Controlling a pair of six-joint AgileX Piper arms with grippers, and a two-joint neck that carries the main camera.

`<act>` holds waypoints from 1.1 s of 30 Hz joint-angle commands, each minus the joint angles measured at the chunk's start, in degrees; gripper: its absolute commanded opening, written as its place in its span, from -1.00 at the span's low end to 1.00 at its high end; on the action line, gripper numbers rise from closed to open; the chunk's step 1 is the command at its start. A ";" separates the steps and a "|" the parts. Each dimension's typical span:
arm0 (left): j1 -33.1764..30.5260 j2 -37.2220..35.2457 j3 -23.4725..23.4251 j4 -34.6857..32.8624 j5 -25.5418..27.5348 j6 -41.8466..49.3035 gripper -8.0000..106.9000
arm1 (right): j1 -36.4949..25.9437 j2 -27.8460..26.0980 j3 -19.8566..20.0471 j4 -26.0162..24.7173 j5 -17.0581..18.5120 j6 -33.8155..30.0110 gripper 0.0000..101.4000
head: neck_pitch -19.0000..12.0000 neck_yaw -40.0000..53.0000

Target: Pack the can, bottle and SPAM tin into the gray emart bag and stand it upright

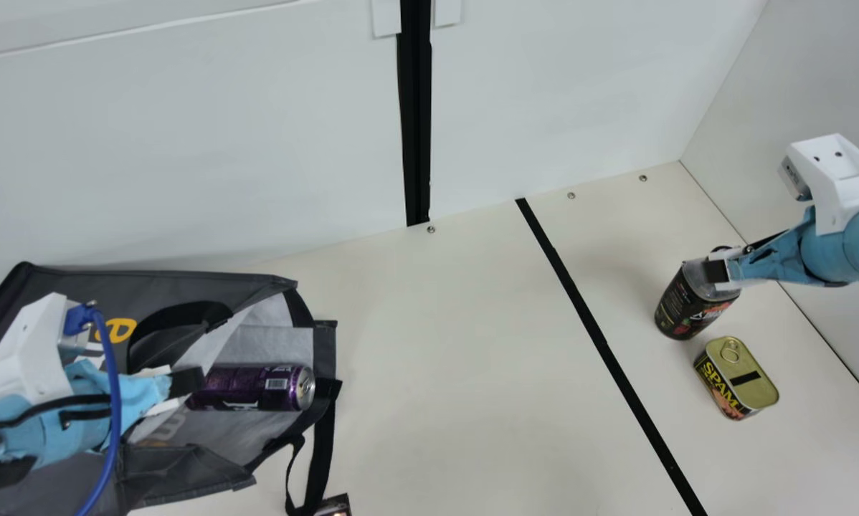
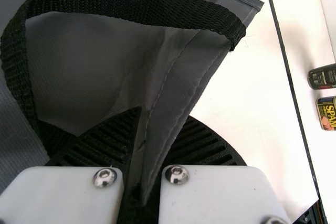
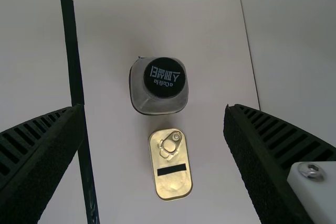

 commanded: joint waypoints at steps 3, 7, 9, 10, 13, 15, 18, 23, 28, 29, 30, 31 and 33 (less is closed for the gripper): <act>0.00 0.00 0.00 0.00 0.00 0.00 -1.00 | 0.17 1.71 -0.62 -0.16 0.04 -0.10 0.87 | -1.30 -0.14; 0.00 0.00 0.00 0.00 0.00 0.00 -1.00 | 0.26 3.40 -1.51 -0.26 -0.07 -0.26 0.87 | -1.30 -0.14; 0.00 0.00 0.00 0.00 0.00 0.00 -1.00 | 0.32 4.22 -2.00 -0.28 -0.04 -0.29 0.87 | -1.30 -0.14; 0.00 0.00 0.00 0.00 0.00 0.00 -1.00 | 0.37 4.60 -2.23 -0.29 -0.03 -0.28 0.87 | -1.30 -0.14; 0.00 0.00 0.00 0.00 0.00 0.00 -1.00 | 0.56 5.74 -2.86 -0.30 0.00 -0.17 0.87 | -1.30 -0.14; 0.00 0.00 0.00 0.00 0.00 0.00 -1.00 | 0.74 6.43 -3.18 -0.33 0.00 -0.07 0.87 | -1.30 -0.14; 0.00 0.00 0.00 0.00 0.00 0.00 -1.00 | 1.04 7.39 -3.50 -0.42 -0.10 0.11 0.87 | -1.30 -0.14; 0.00 0.00 0.00 0.00 0.00 0.00 -1.00 | 1.51 8.84 -3.97 -0.58 -0.30 0.40 0.87 | -1.30 -0.14; 0.00 0.00 0.00 0.00 0.00 0.00 -1.00 | 1.89 10.14 -4.35 -0.65 -0.47 0.68 0.87 | -1.30 -0.14; 0.00 0.00 0.00 0.00 0.00 0.00 -1.00 | 1.97 10.39 -4.41 -0.66 -0.50 0.72 0.87 | -1.30 -0.14; 0.00 0.00 0.00 0.00 0.00 0.00 -1.00 | 2.03 10.65 -4.46 -0.66 -0.54 0.76 0.87 | -1.30 -0.14; 0.00 0.00 0.00 0.00 0.00 0.00 -1.00 | 2.09 10.89 -4.48 -0.65 -0.59 0.79 0.87 | -1.30 -0.14; 0.00 0.00 0.00 0.00 0.00 0.00 -1.00 | 2.18 11.33 -4.48 -0.63 -0.69 0.81 0.87 | -1.30 -0.14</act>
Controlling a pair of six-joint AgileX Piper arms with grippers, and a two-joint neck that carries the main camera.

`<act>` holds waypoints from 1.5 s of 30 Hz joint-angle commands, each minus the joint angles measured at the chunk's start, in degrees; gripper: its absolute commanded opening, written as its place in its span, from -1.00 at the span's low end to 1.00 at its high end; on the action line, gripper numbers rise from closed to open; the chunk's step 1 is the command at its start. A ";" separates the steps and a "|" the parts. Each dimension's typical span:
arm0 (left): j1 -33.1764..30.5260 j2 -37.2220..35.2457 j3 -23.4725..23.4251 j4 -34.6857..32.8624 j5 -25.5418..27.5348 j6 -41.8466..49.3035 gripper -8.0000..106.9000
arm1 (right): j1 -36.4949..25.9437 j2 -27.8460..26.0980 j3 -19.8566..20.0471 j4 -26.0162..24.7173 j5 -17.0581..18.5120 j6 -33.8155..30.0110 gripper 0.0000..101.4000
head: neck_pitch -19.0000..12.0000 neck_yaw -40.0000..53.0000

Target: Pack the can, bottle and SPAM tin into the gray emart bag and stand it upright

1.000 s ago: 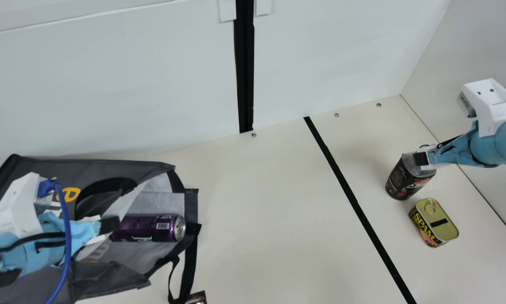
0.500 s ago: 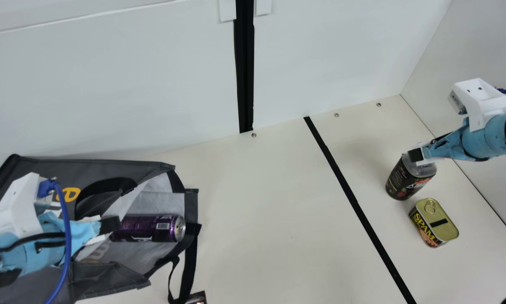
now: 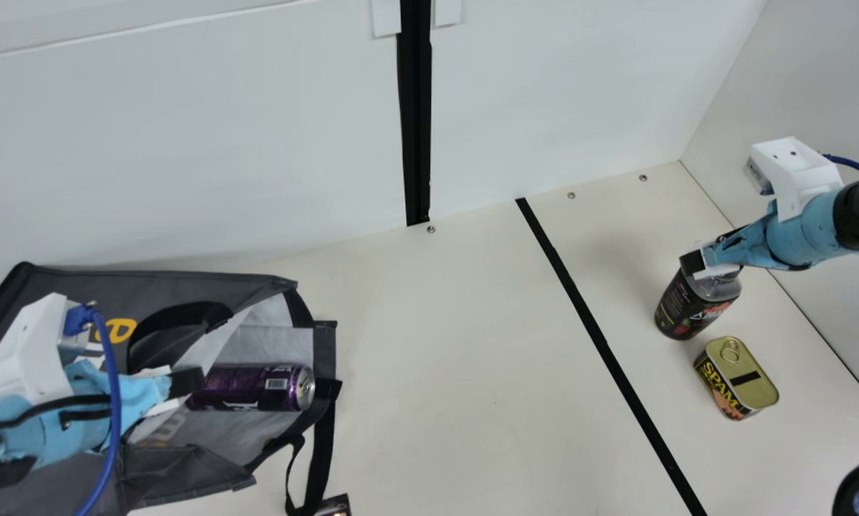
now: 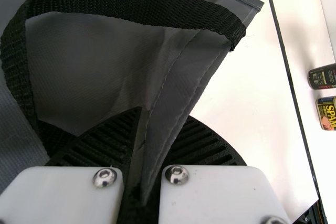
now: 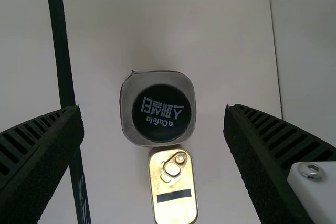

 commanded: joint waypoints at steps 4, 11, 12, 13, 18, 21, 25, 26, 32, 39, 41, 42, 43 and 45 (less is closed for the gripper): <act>0.00 0.00 0.00 0.00 0.00 0.00 -1.00 | 0.12 0.91 0.20 0.16 -0.36 -0.12 0.87 | -1.30 -0.05; 0.00 0.00 0.00 0.00 0.00 0.00 -1.00 | -0.10 2.29 0.31 0.67 -0.44 -0.39 0.87 | -1.30 -0.05; 0.00 0.00 0.00 0.00 0.00 0.00 -1.00 | -0.14 2.53 0.24 0.74 -0.45 -0.43 0.87 | -1.30 -0.05; 0.00 0.00 0.00 0.00 0.00 0.00 -1.00 | -0.19 2.76 0.15 0.81 -0.46 -0.48 0.87 | -1.30 -0.05; 0.00 0.00 0.00 0.00 0.00 0.00 -1.00 | -0.27 4.02 -0.58 1.07 -0.44 -0.54 0.87 | -1.30 -0.05; 0.00 0.00 0.00 0.00 0.00 0.00 -1.00 | -0.25 4.76 -1.13 1.14 -0.40 -0.53 0.87 | -1.30 -0.05; 0.00 0.00 0.00 0.00 0.00 0.00 -1.00 | -0.16 5.67 -1.90 1.10 -0.26 -0.53 0.87 | -1.30 -0.05; 0.00 0.00 0.00 0.00 0.00 0.00 -1.00 | -0.13 5.87 -2.06 1.07 -0.24 -0.53 0.87 | -1.30 -0.05; 0.00 0.00 0.00 0.00 0.00 0.00 -1.00 | 0.04 6.90 -2.94 0.47 -0.15 -0.27 0.08 | -1.30 -0.05; 0.00 0.00 0.00 0.00 0.00 0.00 -1.00 | 0.19 7.45 -3.46 -0.42 -0.16 0.37 -0.84 | -1.30 -0.05; 0.00 0.00 0.00 0.00 0.00 0.00 -1.00 | 0.24 7.35 -3.50 -0.47 -0.10 0.42 -1.00 | -1.30 -0.05; 0.00 0.00 0.00 0.00 0.00 0.00 -1.00 | 0.28 7.28 -3.53 -0.44 -0.06 0.40 -1.00 | -1.30 -0.05; 0.00 0.00 0.00 0.00 0.00 0.00 -1.00 | 0.32 7.19 -3.58 -0.35 -0.02 0.35 -1.00 | -1.30 -0.05; 0.00 0.00 0.00 0.00 0.00 0.00 -1.00 | 0.45 6.97 -3.76 -0.04 0.12 0.08 -1.00 | -1.30 -0.05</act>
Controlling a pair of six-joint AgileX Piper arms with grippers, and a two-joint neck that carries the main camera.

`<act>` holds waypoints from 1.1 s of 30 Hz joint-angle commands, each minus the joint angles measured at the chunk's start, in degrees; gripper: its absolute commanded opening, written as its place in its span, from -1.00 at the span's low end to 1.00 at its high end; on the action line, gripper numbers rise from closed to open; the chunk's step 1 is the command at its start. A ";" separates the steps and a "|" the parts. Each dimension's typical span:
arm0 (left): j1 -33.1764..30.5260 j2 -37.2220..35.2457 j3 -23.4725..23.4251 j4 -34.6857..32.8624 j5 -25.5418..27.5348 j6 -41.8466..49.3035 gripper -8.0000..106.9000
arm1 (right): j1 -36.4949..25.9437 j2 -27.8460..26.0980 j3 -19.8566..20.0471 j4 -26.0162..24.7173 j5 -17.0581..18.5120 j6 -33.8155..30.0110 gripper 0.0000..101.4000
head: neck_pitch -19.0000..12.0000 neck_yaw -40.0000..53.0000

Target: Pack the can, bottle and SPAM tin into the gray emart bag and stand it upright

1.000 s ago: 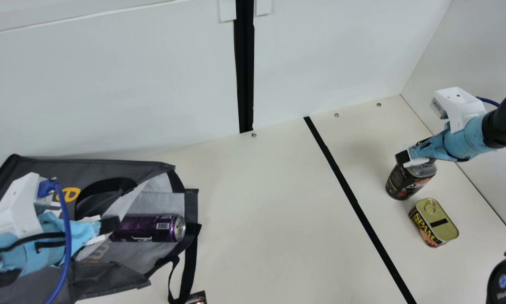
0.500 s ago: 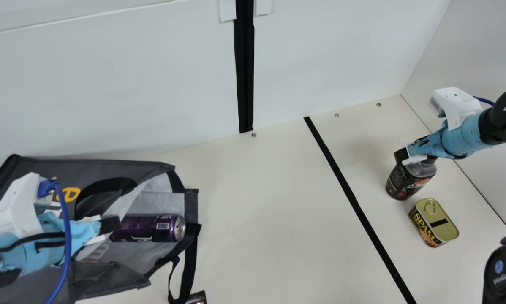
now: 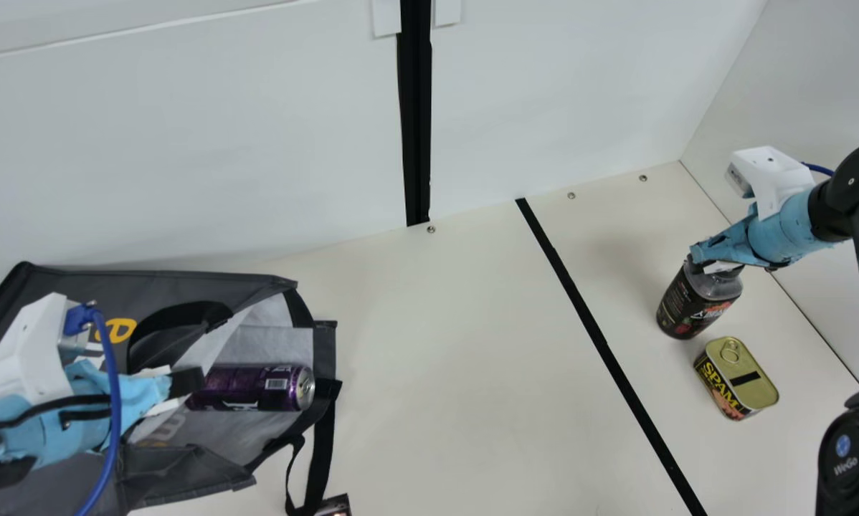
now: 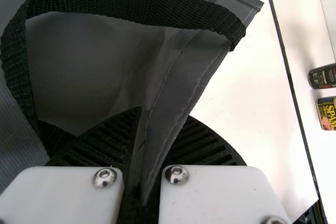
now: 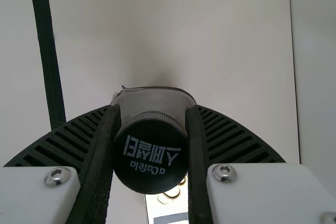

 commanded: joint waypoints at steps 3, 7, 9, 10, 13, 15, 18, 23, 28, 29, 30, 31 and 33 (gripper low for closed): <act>0.00 0.00 0.00 0.00 0.00 0.00 -1.00 | 0.22 -0.54 -0.64 0.86 0.39 -0.92 -1.00 | -1.30 -0.05; 0.00 0.00 0.00 0.00 0.00 0.00 -1.00 | 0.60 -0.93 -1.53 2.01 1.05 -2.20 -1.00 | -1.30 -0.05; 0.00 0.00 0.00 0.00 0.00 0.00 -1.00 | 0.88 -1.11 -2.01 2.67 1.42 -2.99 -1.00 | -1.30 -0.05; 0.00 0.00 0.00 0.00 0.00 0.00 -1.00 | 1.03 -1.20 -2.26 3.01 1.64 -3.43 -1.00 | -1.30 -0.05; 0.00 0.00 0.00 0.00 0.00 0.00 -1.00 | 1.48 -1.41 -3.01 4.03 2.36 -4.84 -1.00 | -1.30 -0.05; 0.00 0.00 0.00 0.00 0.00 0.00 -1.00 | 1.88 -1.56 -3.43 4.73 2.86 -5.93 -1.00 | -1.30 -0.05; 0.00 0.00 0.00 0.00 0.00 0.00 -1.00 | 2.48 -1.71 -4.06 5.71 3.68 -7.66 -1.00 | -1.30 -0.05; 0.00 0.00 0.00 0.00 0.00 0.00 -1.00 | 3.58 -1.88 -5.03 7.23 5.11 -10.79 -1.00 | -1.30 -0.05; 0.00 0.00 0.00 0.00 0.00 0.00 -1.00 | 5.06 -2.36 -4.92 8.50 5.88 -13.59 -1.00 | -1.30 -0.05; 0.00 0.00 0.00 0.00 0.00 0.00 -1.00 | 5.44 -2.57 -4.63 8.75 5.88 -14.11 -1.00 | -1.30 -0.05; 0.00 0.00 0.00 0.00 0.00 0.00 -1.00 | 5.82 -2.79 -4.33 8.97 5.88 -14.59 -1.00 | -1.30 -0.05; 0.00 0.00 0.00 0.00 0.00 0.00 -1.00 | 6.20 -3.05 -3.99 9.21 5.88 -15.08 -1.00 | -1.30 -0.05; 0.00 0.00 0.00 0.00 0.00 0.00 -1.00 | 7.01 -3.58 -3.27 9.68 5.88 -16.02 -1.00 | -1.30 -0.05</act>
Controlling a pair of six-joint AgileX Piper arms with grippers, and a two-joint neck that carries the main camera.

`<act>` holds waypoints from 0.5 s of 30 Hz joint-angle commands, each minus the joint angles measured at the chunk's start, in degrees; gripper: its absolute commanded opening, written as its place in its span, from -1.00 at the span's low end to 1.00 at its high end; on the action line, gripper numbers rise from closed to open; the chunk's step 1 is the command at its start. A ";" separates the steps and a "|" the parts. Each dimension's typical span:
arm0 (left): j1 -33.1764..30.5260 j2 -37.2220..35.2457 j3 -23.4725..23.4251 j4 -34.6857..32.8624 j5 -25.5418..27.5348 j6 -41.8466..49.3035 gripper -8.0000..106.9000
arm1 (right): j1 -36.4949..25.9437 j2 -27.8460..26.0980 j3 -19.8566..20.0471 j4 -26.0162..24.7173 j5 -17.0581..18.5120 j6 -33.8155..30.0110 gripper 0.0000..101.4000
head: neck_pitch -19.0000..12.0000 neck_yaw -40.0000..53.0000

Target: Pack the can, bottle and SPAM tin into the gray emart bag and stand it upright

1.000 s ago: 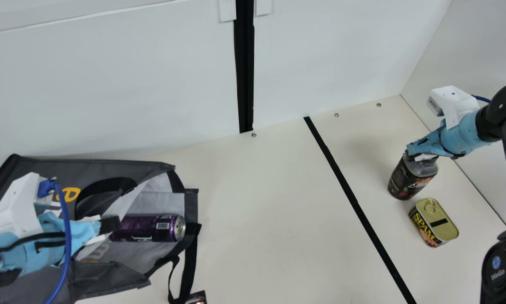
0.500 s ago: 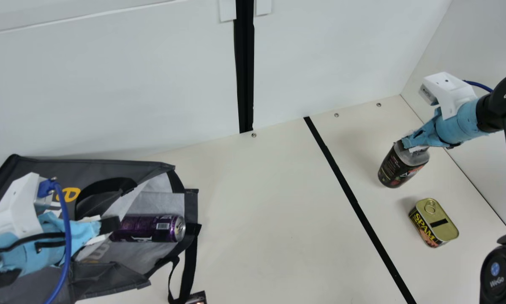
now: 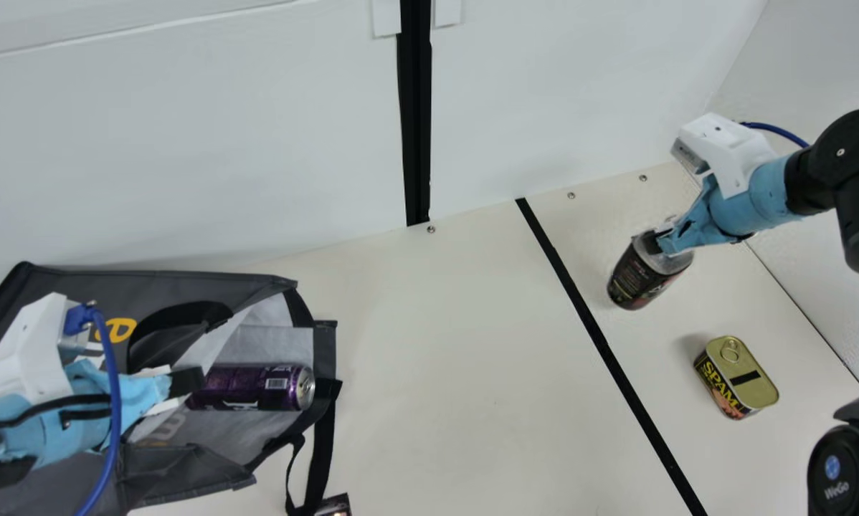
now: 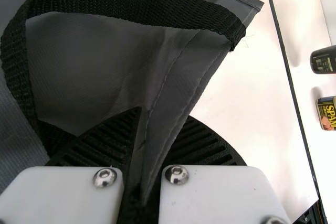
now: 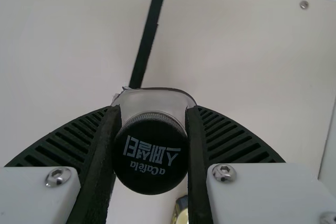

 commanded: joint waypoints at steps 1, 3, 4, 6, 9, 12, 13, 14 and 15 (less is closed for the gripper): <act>0.00 0.00 0.00 0.00 0.00 0.00 -1.00 | 0.71 -0.45 0.68 0.30 -0.07 -1.04 -1.00 | -1.30 -0.14; 0.00 0.00 0.00 0.00 0.00 0.00 -1.00 | 1.52 -1.04 1.47 0.70 -0.07 -1.85 -1.00 | -1.30 -0.14; 0.00 0.00 0.00 0.00 0.00 0.00 -1.00 | 1.94 -1.37 1.91 0.87 -0.07 -2.24 -1.00 | -1.30 -0.14; 0.00 0.00 0.00 0.00 0.00 0.00 -1.00 | 2.85 -2.08 2.81 1.24 -0.07 -3.05 -1.00 | -1.30 -0.14; 0.00 0.00 0.00 0.00 0.00 0.00 -1.00 | 4.22 -3.20 4.13 1.68 -0.07 -4.03 -1.00 | -1.30 -0.14; 0.00 0.00 0.00 0.00 0.00 0.00 -1.00 | 5.62 -4.37 5.48 2.03 -0.07 -4.88 -1.00 | -1.30 -0.14; 0.00 0.00 0.00 0.00 0.00 0.00 -1.00 | 6.11 -4.78 5.95 2.16 -0.07 -5.14 -1.00 | -1.30 -0.14; 0.00 0.00 0.00 0.00 0.00 0.00 -1.00 | 6.60 -5.18 6.39 2.28 -0.07 -5.41 -1.00 | -1.30 -0.14; 0.00 0.00 0.00 0.00 0.00 0.00 -1.00 | 7.11 -5.59 6.86 2.42 -0.07 -5.68 -1.00 | -1.30 -0.14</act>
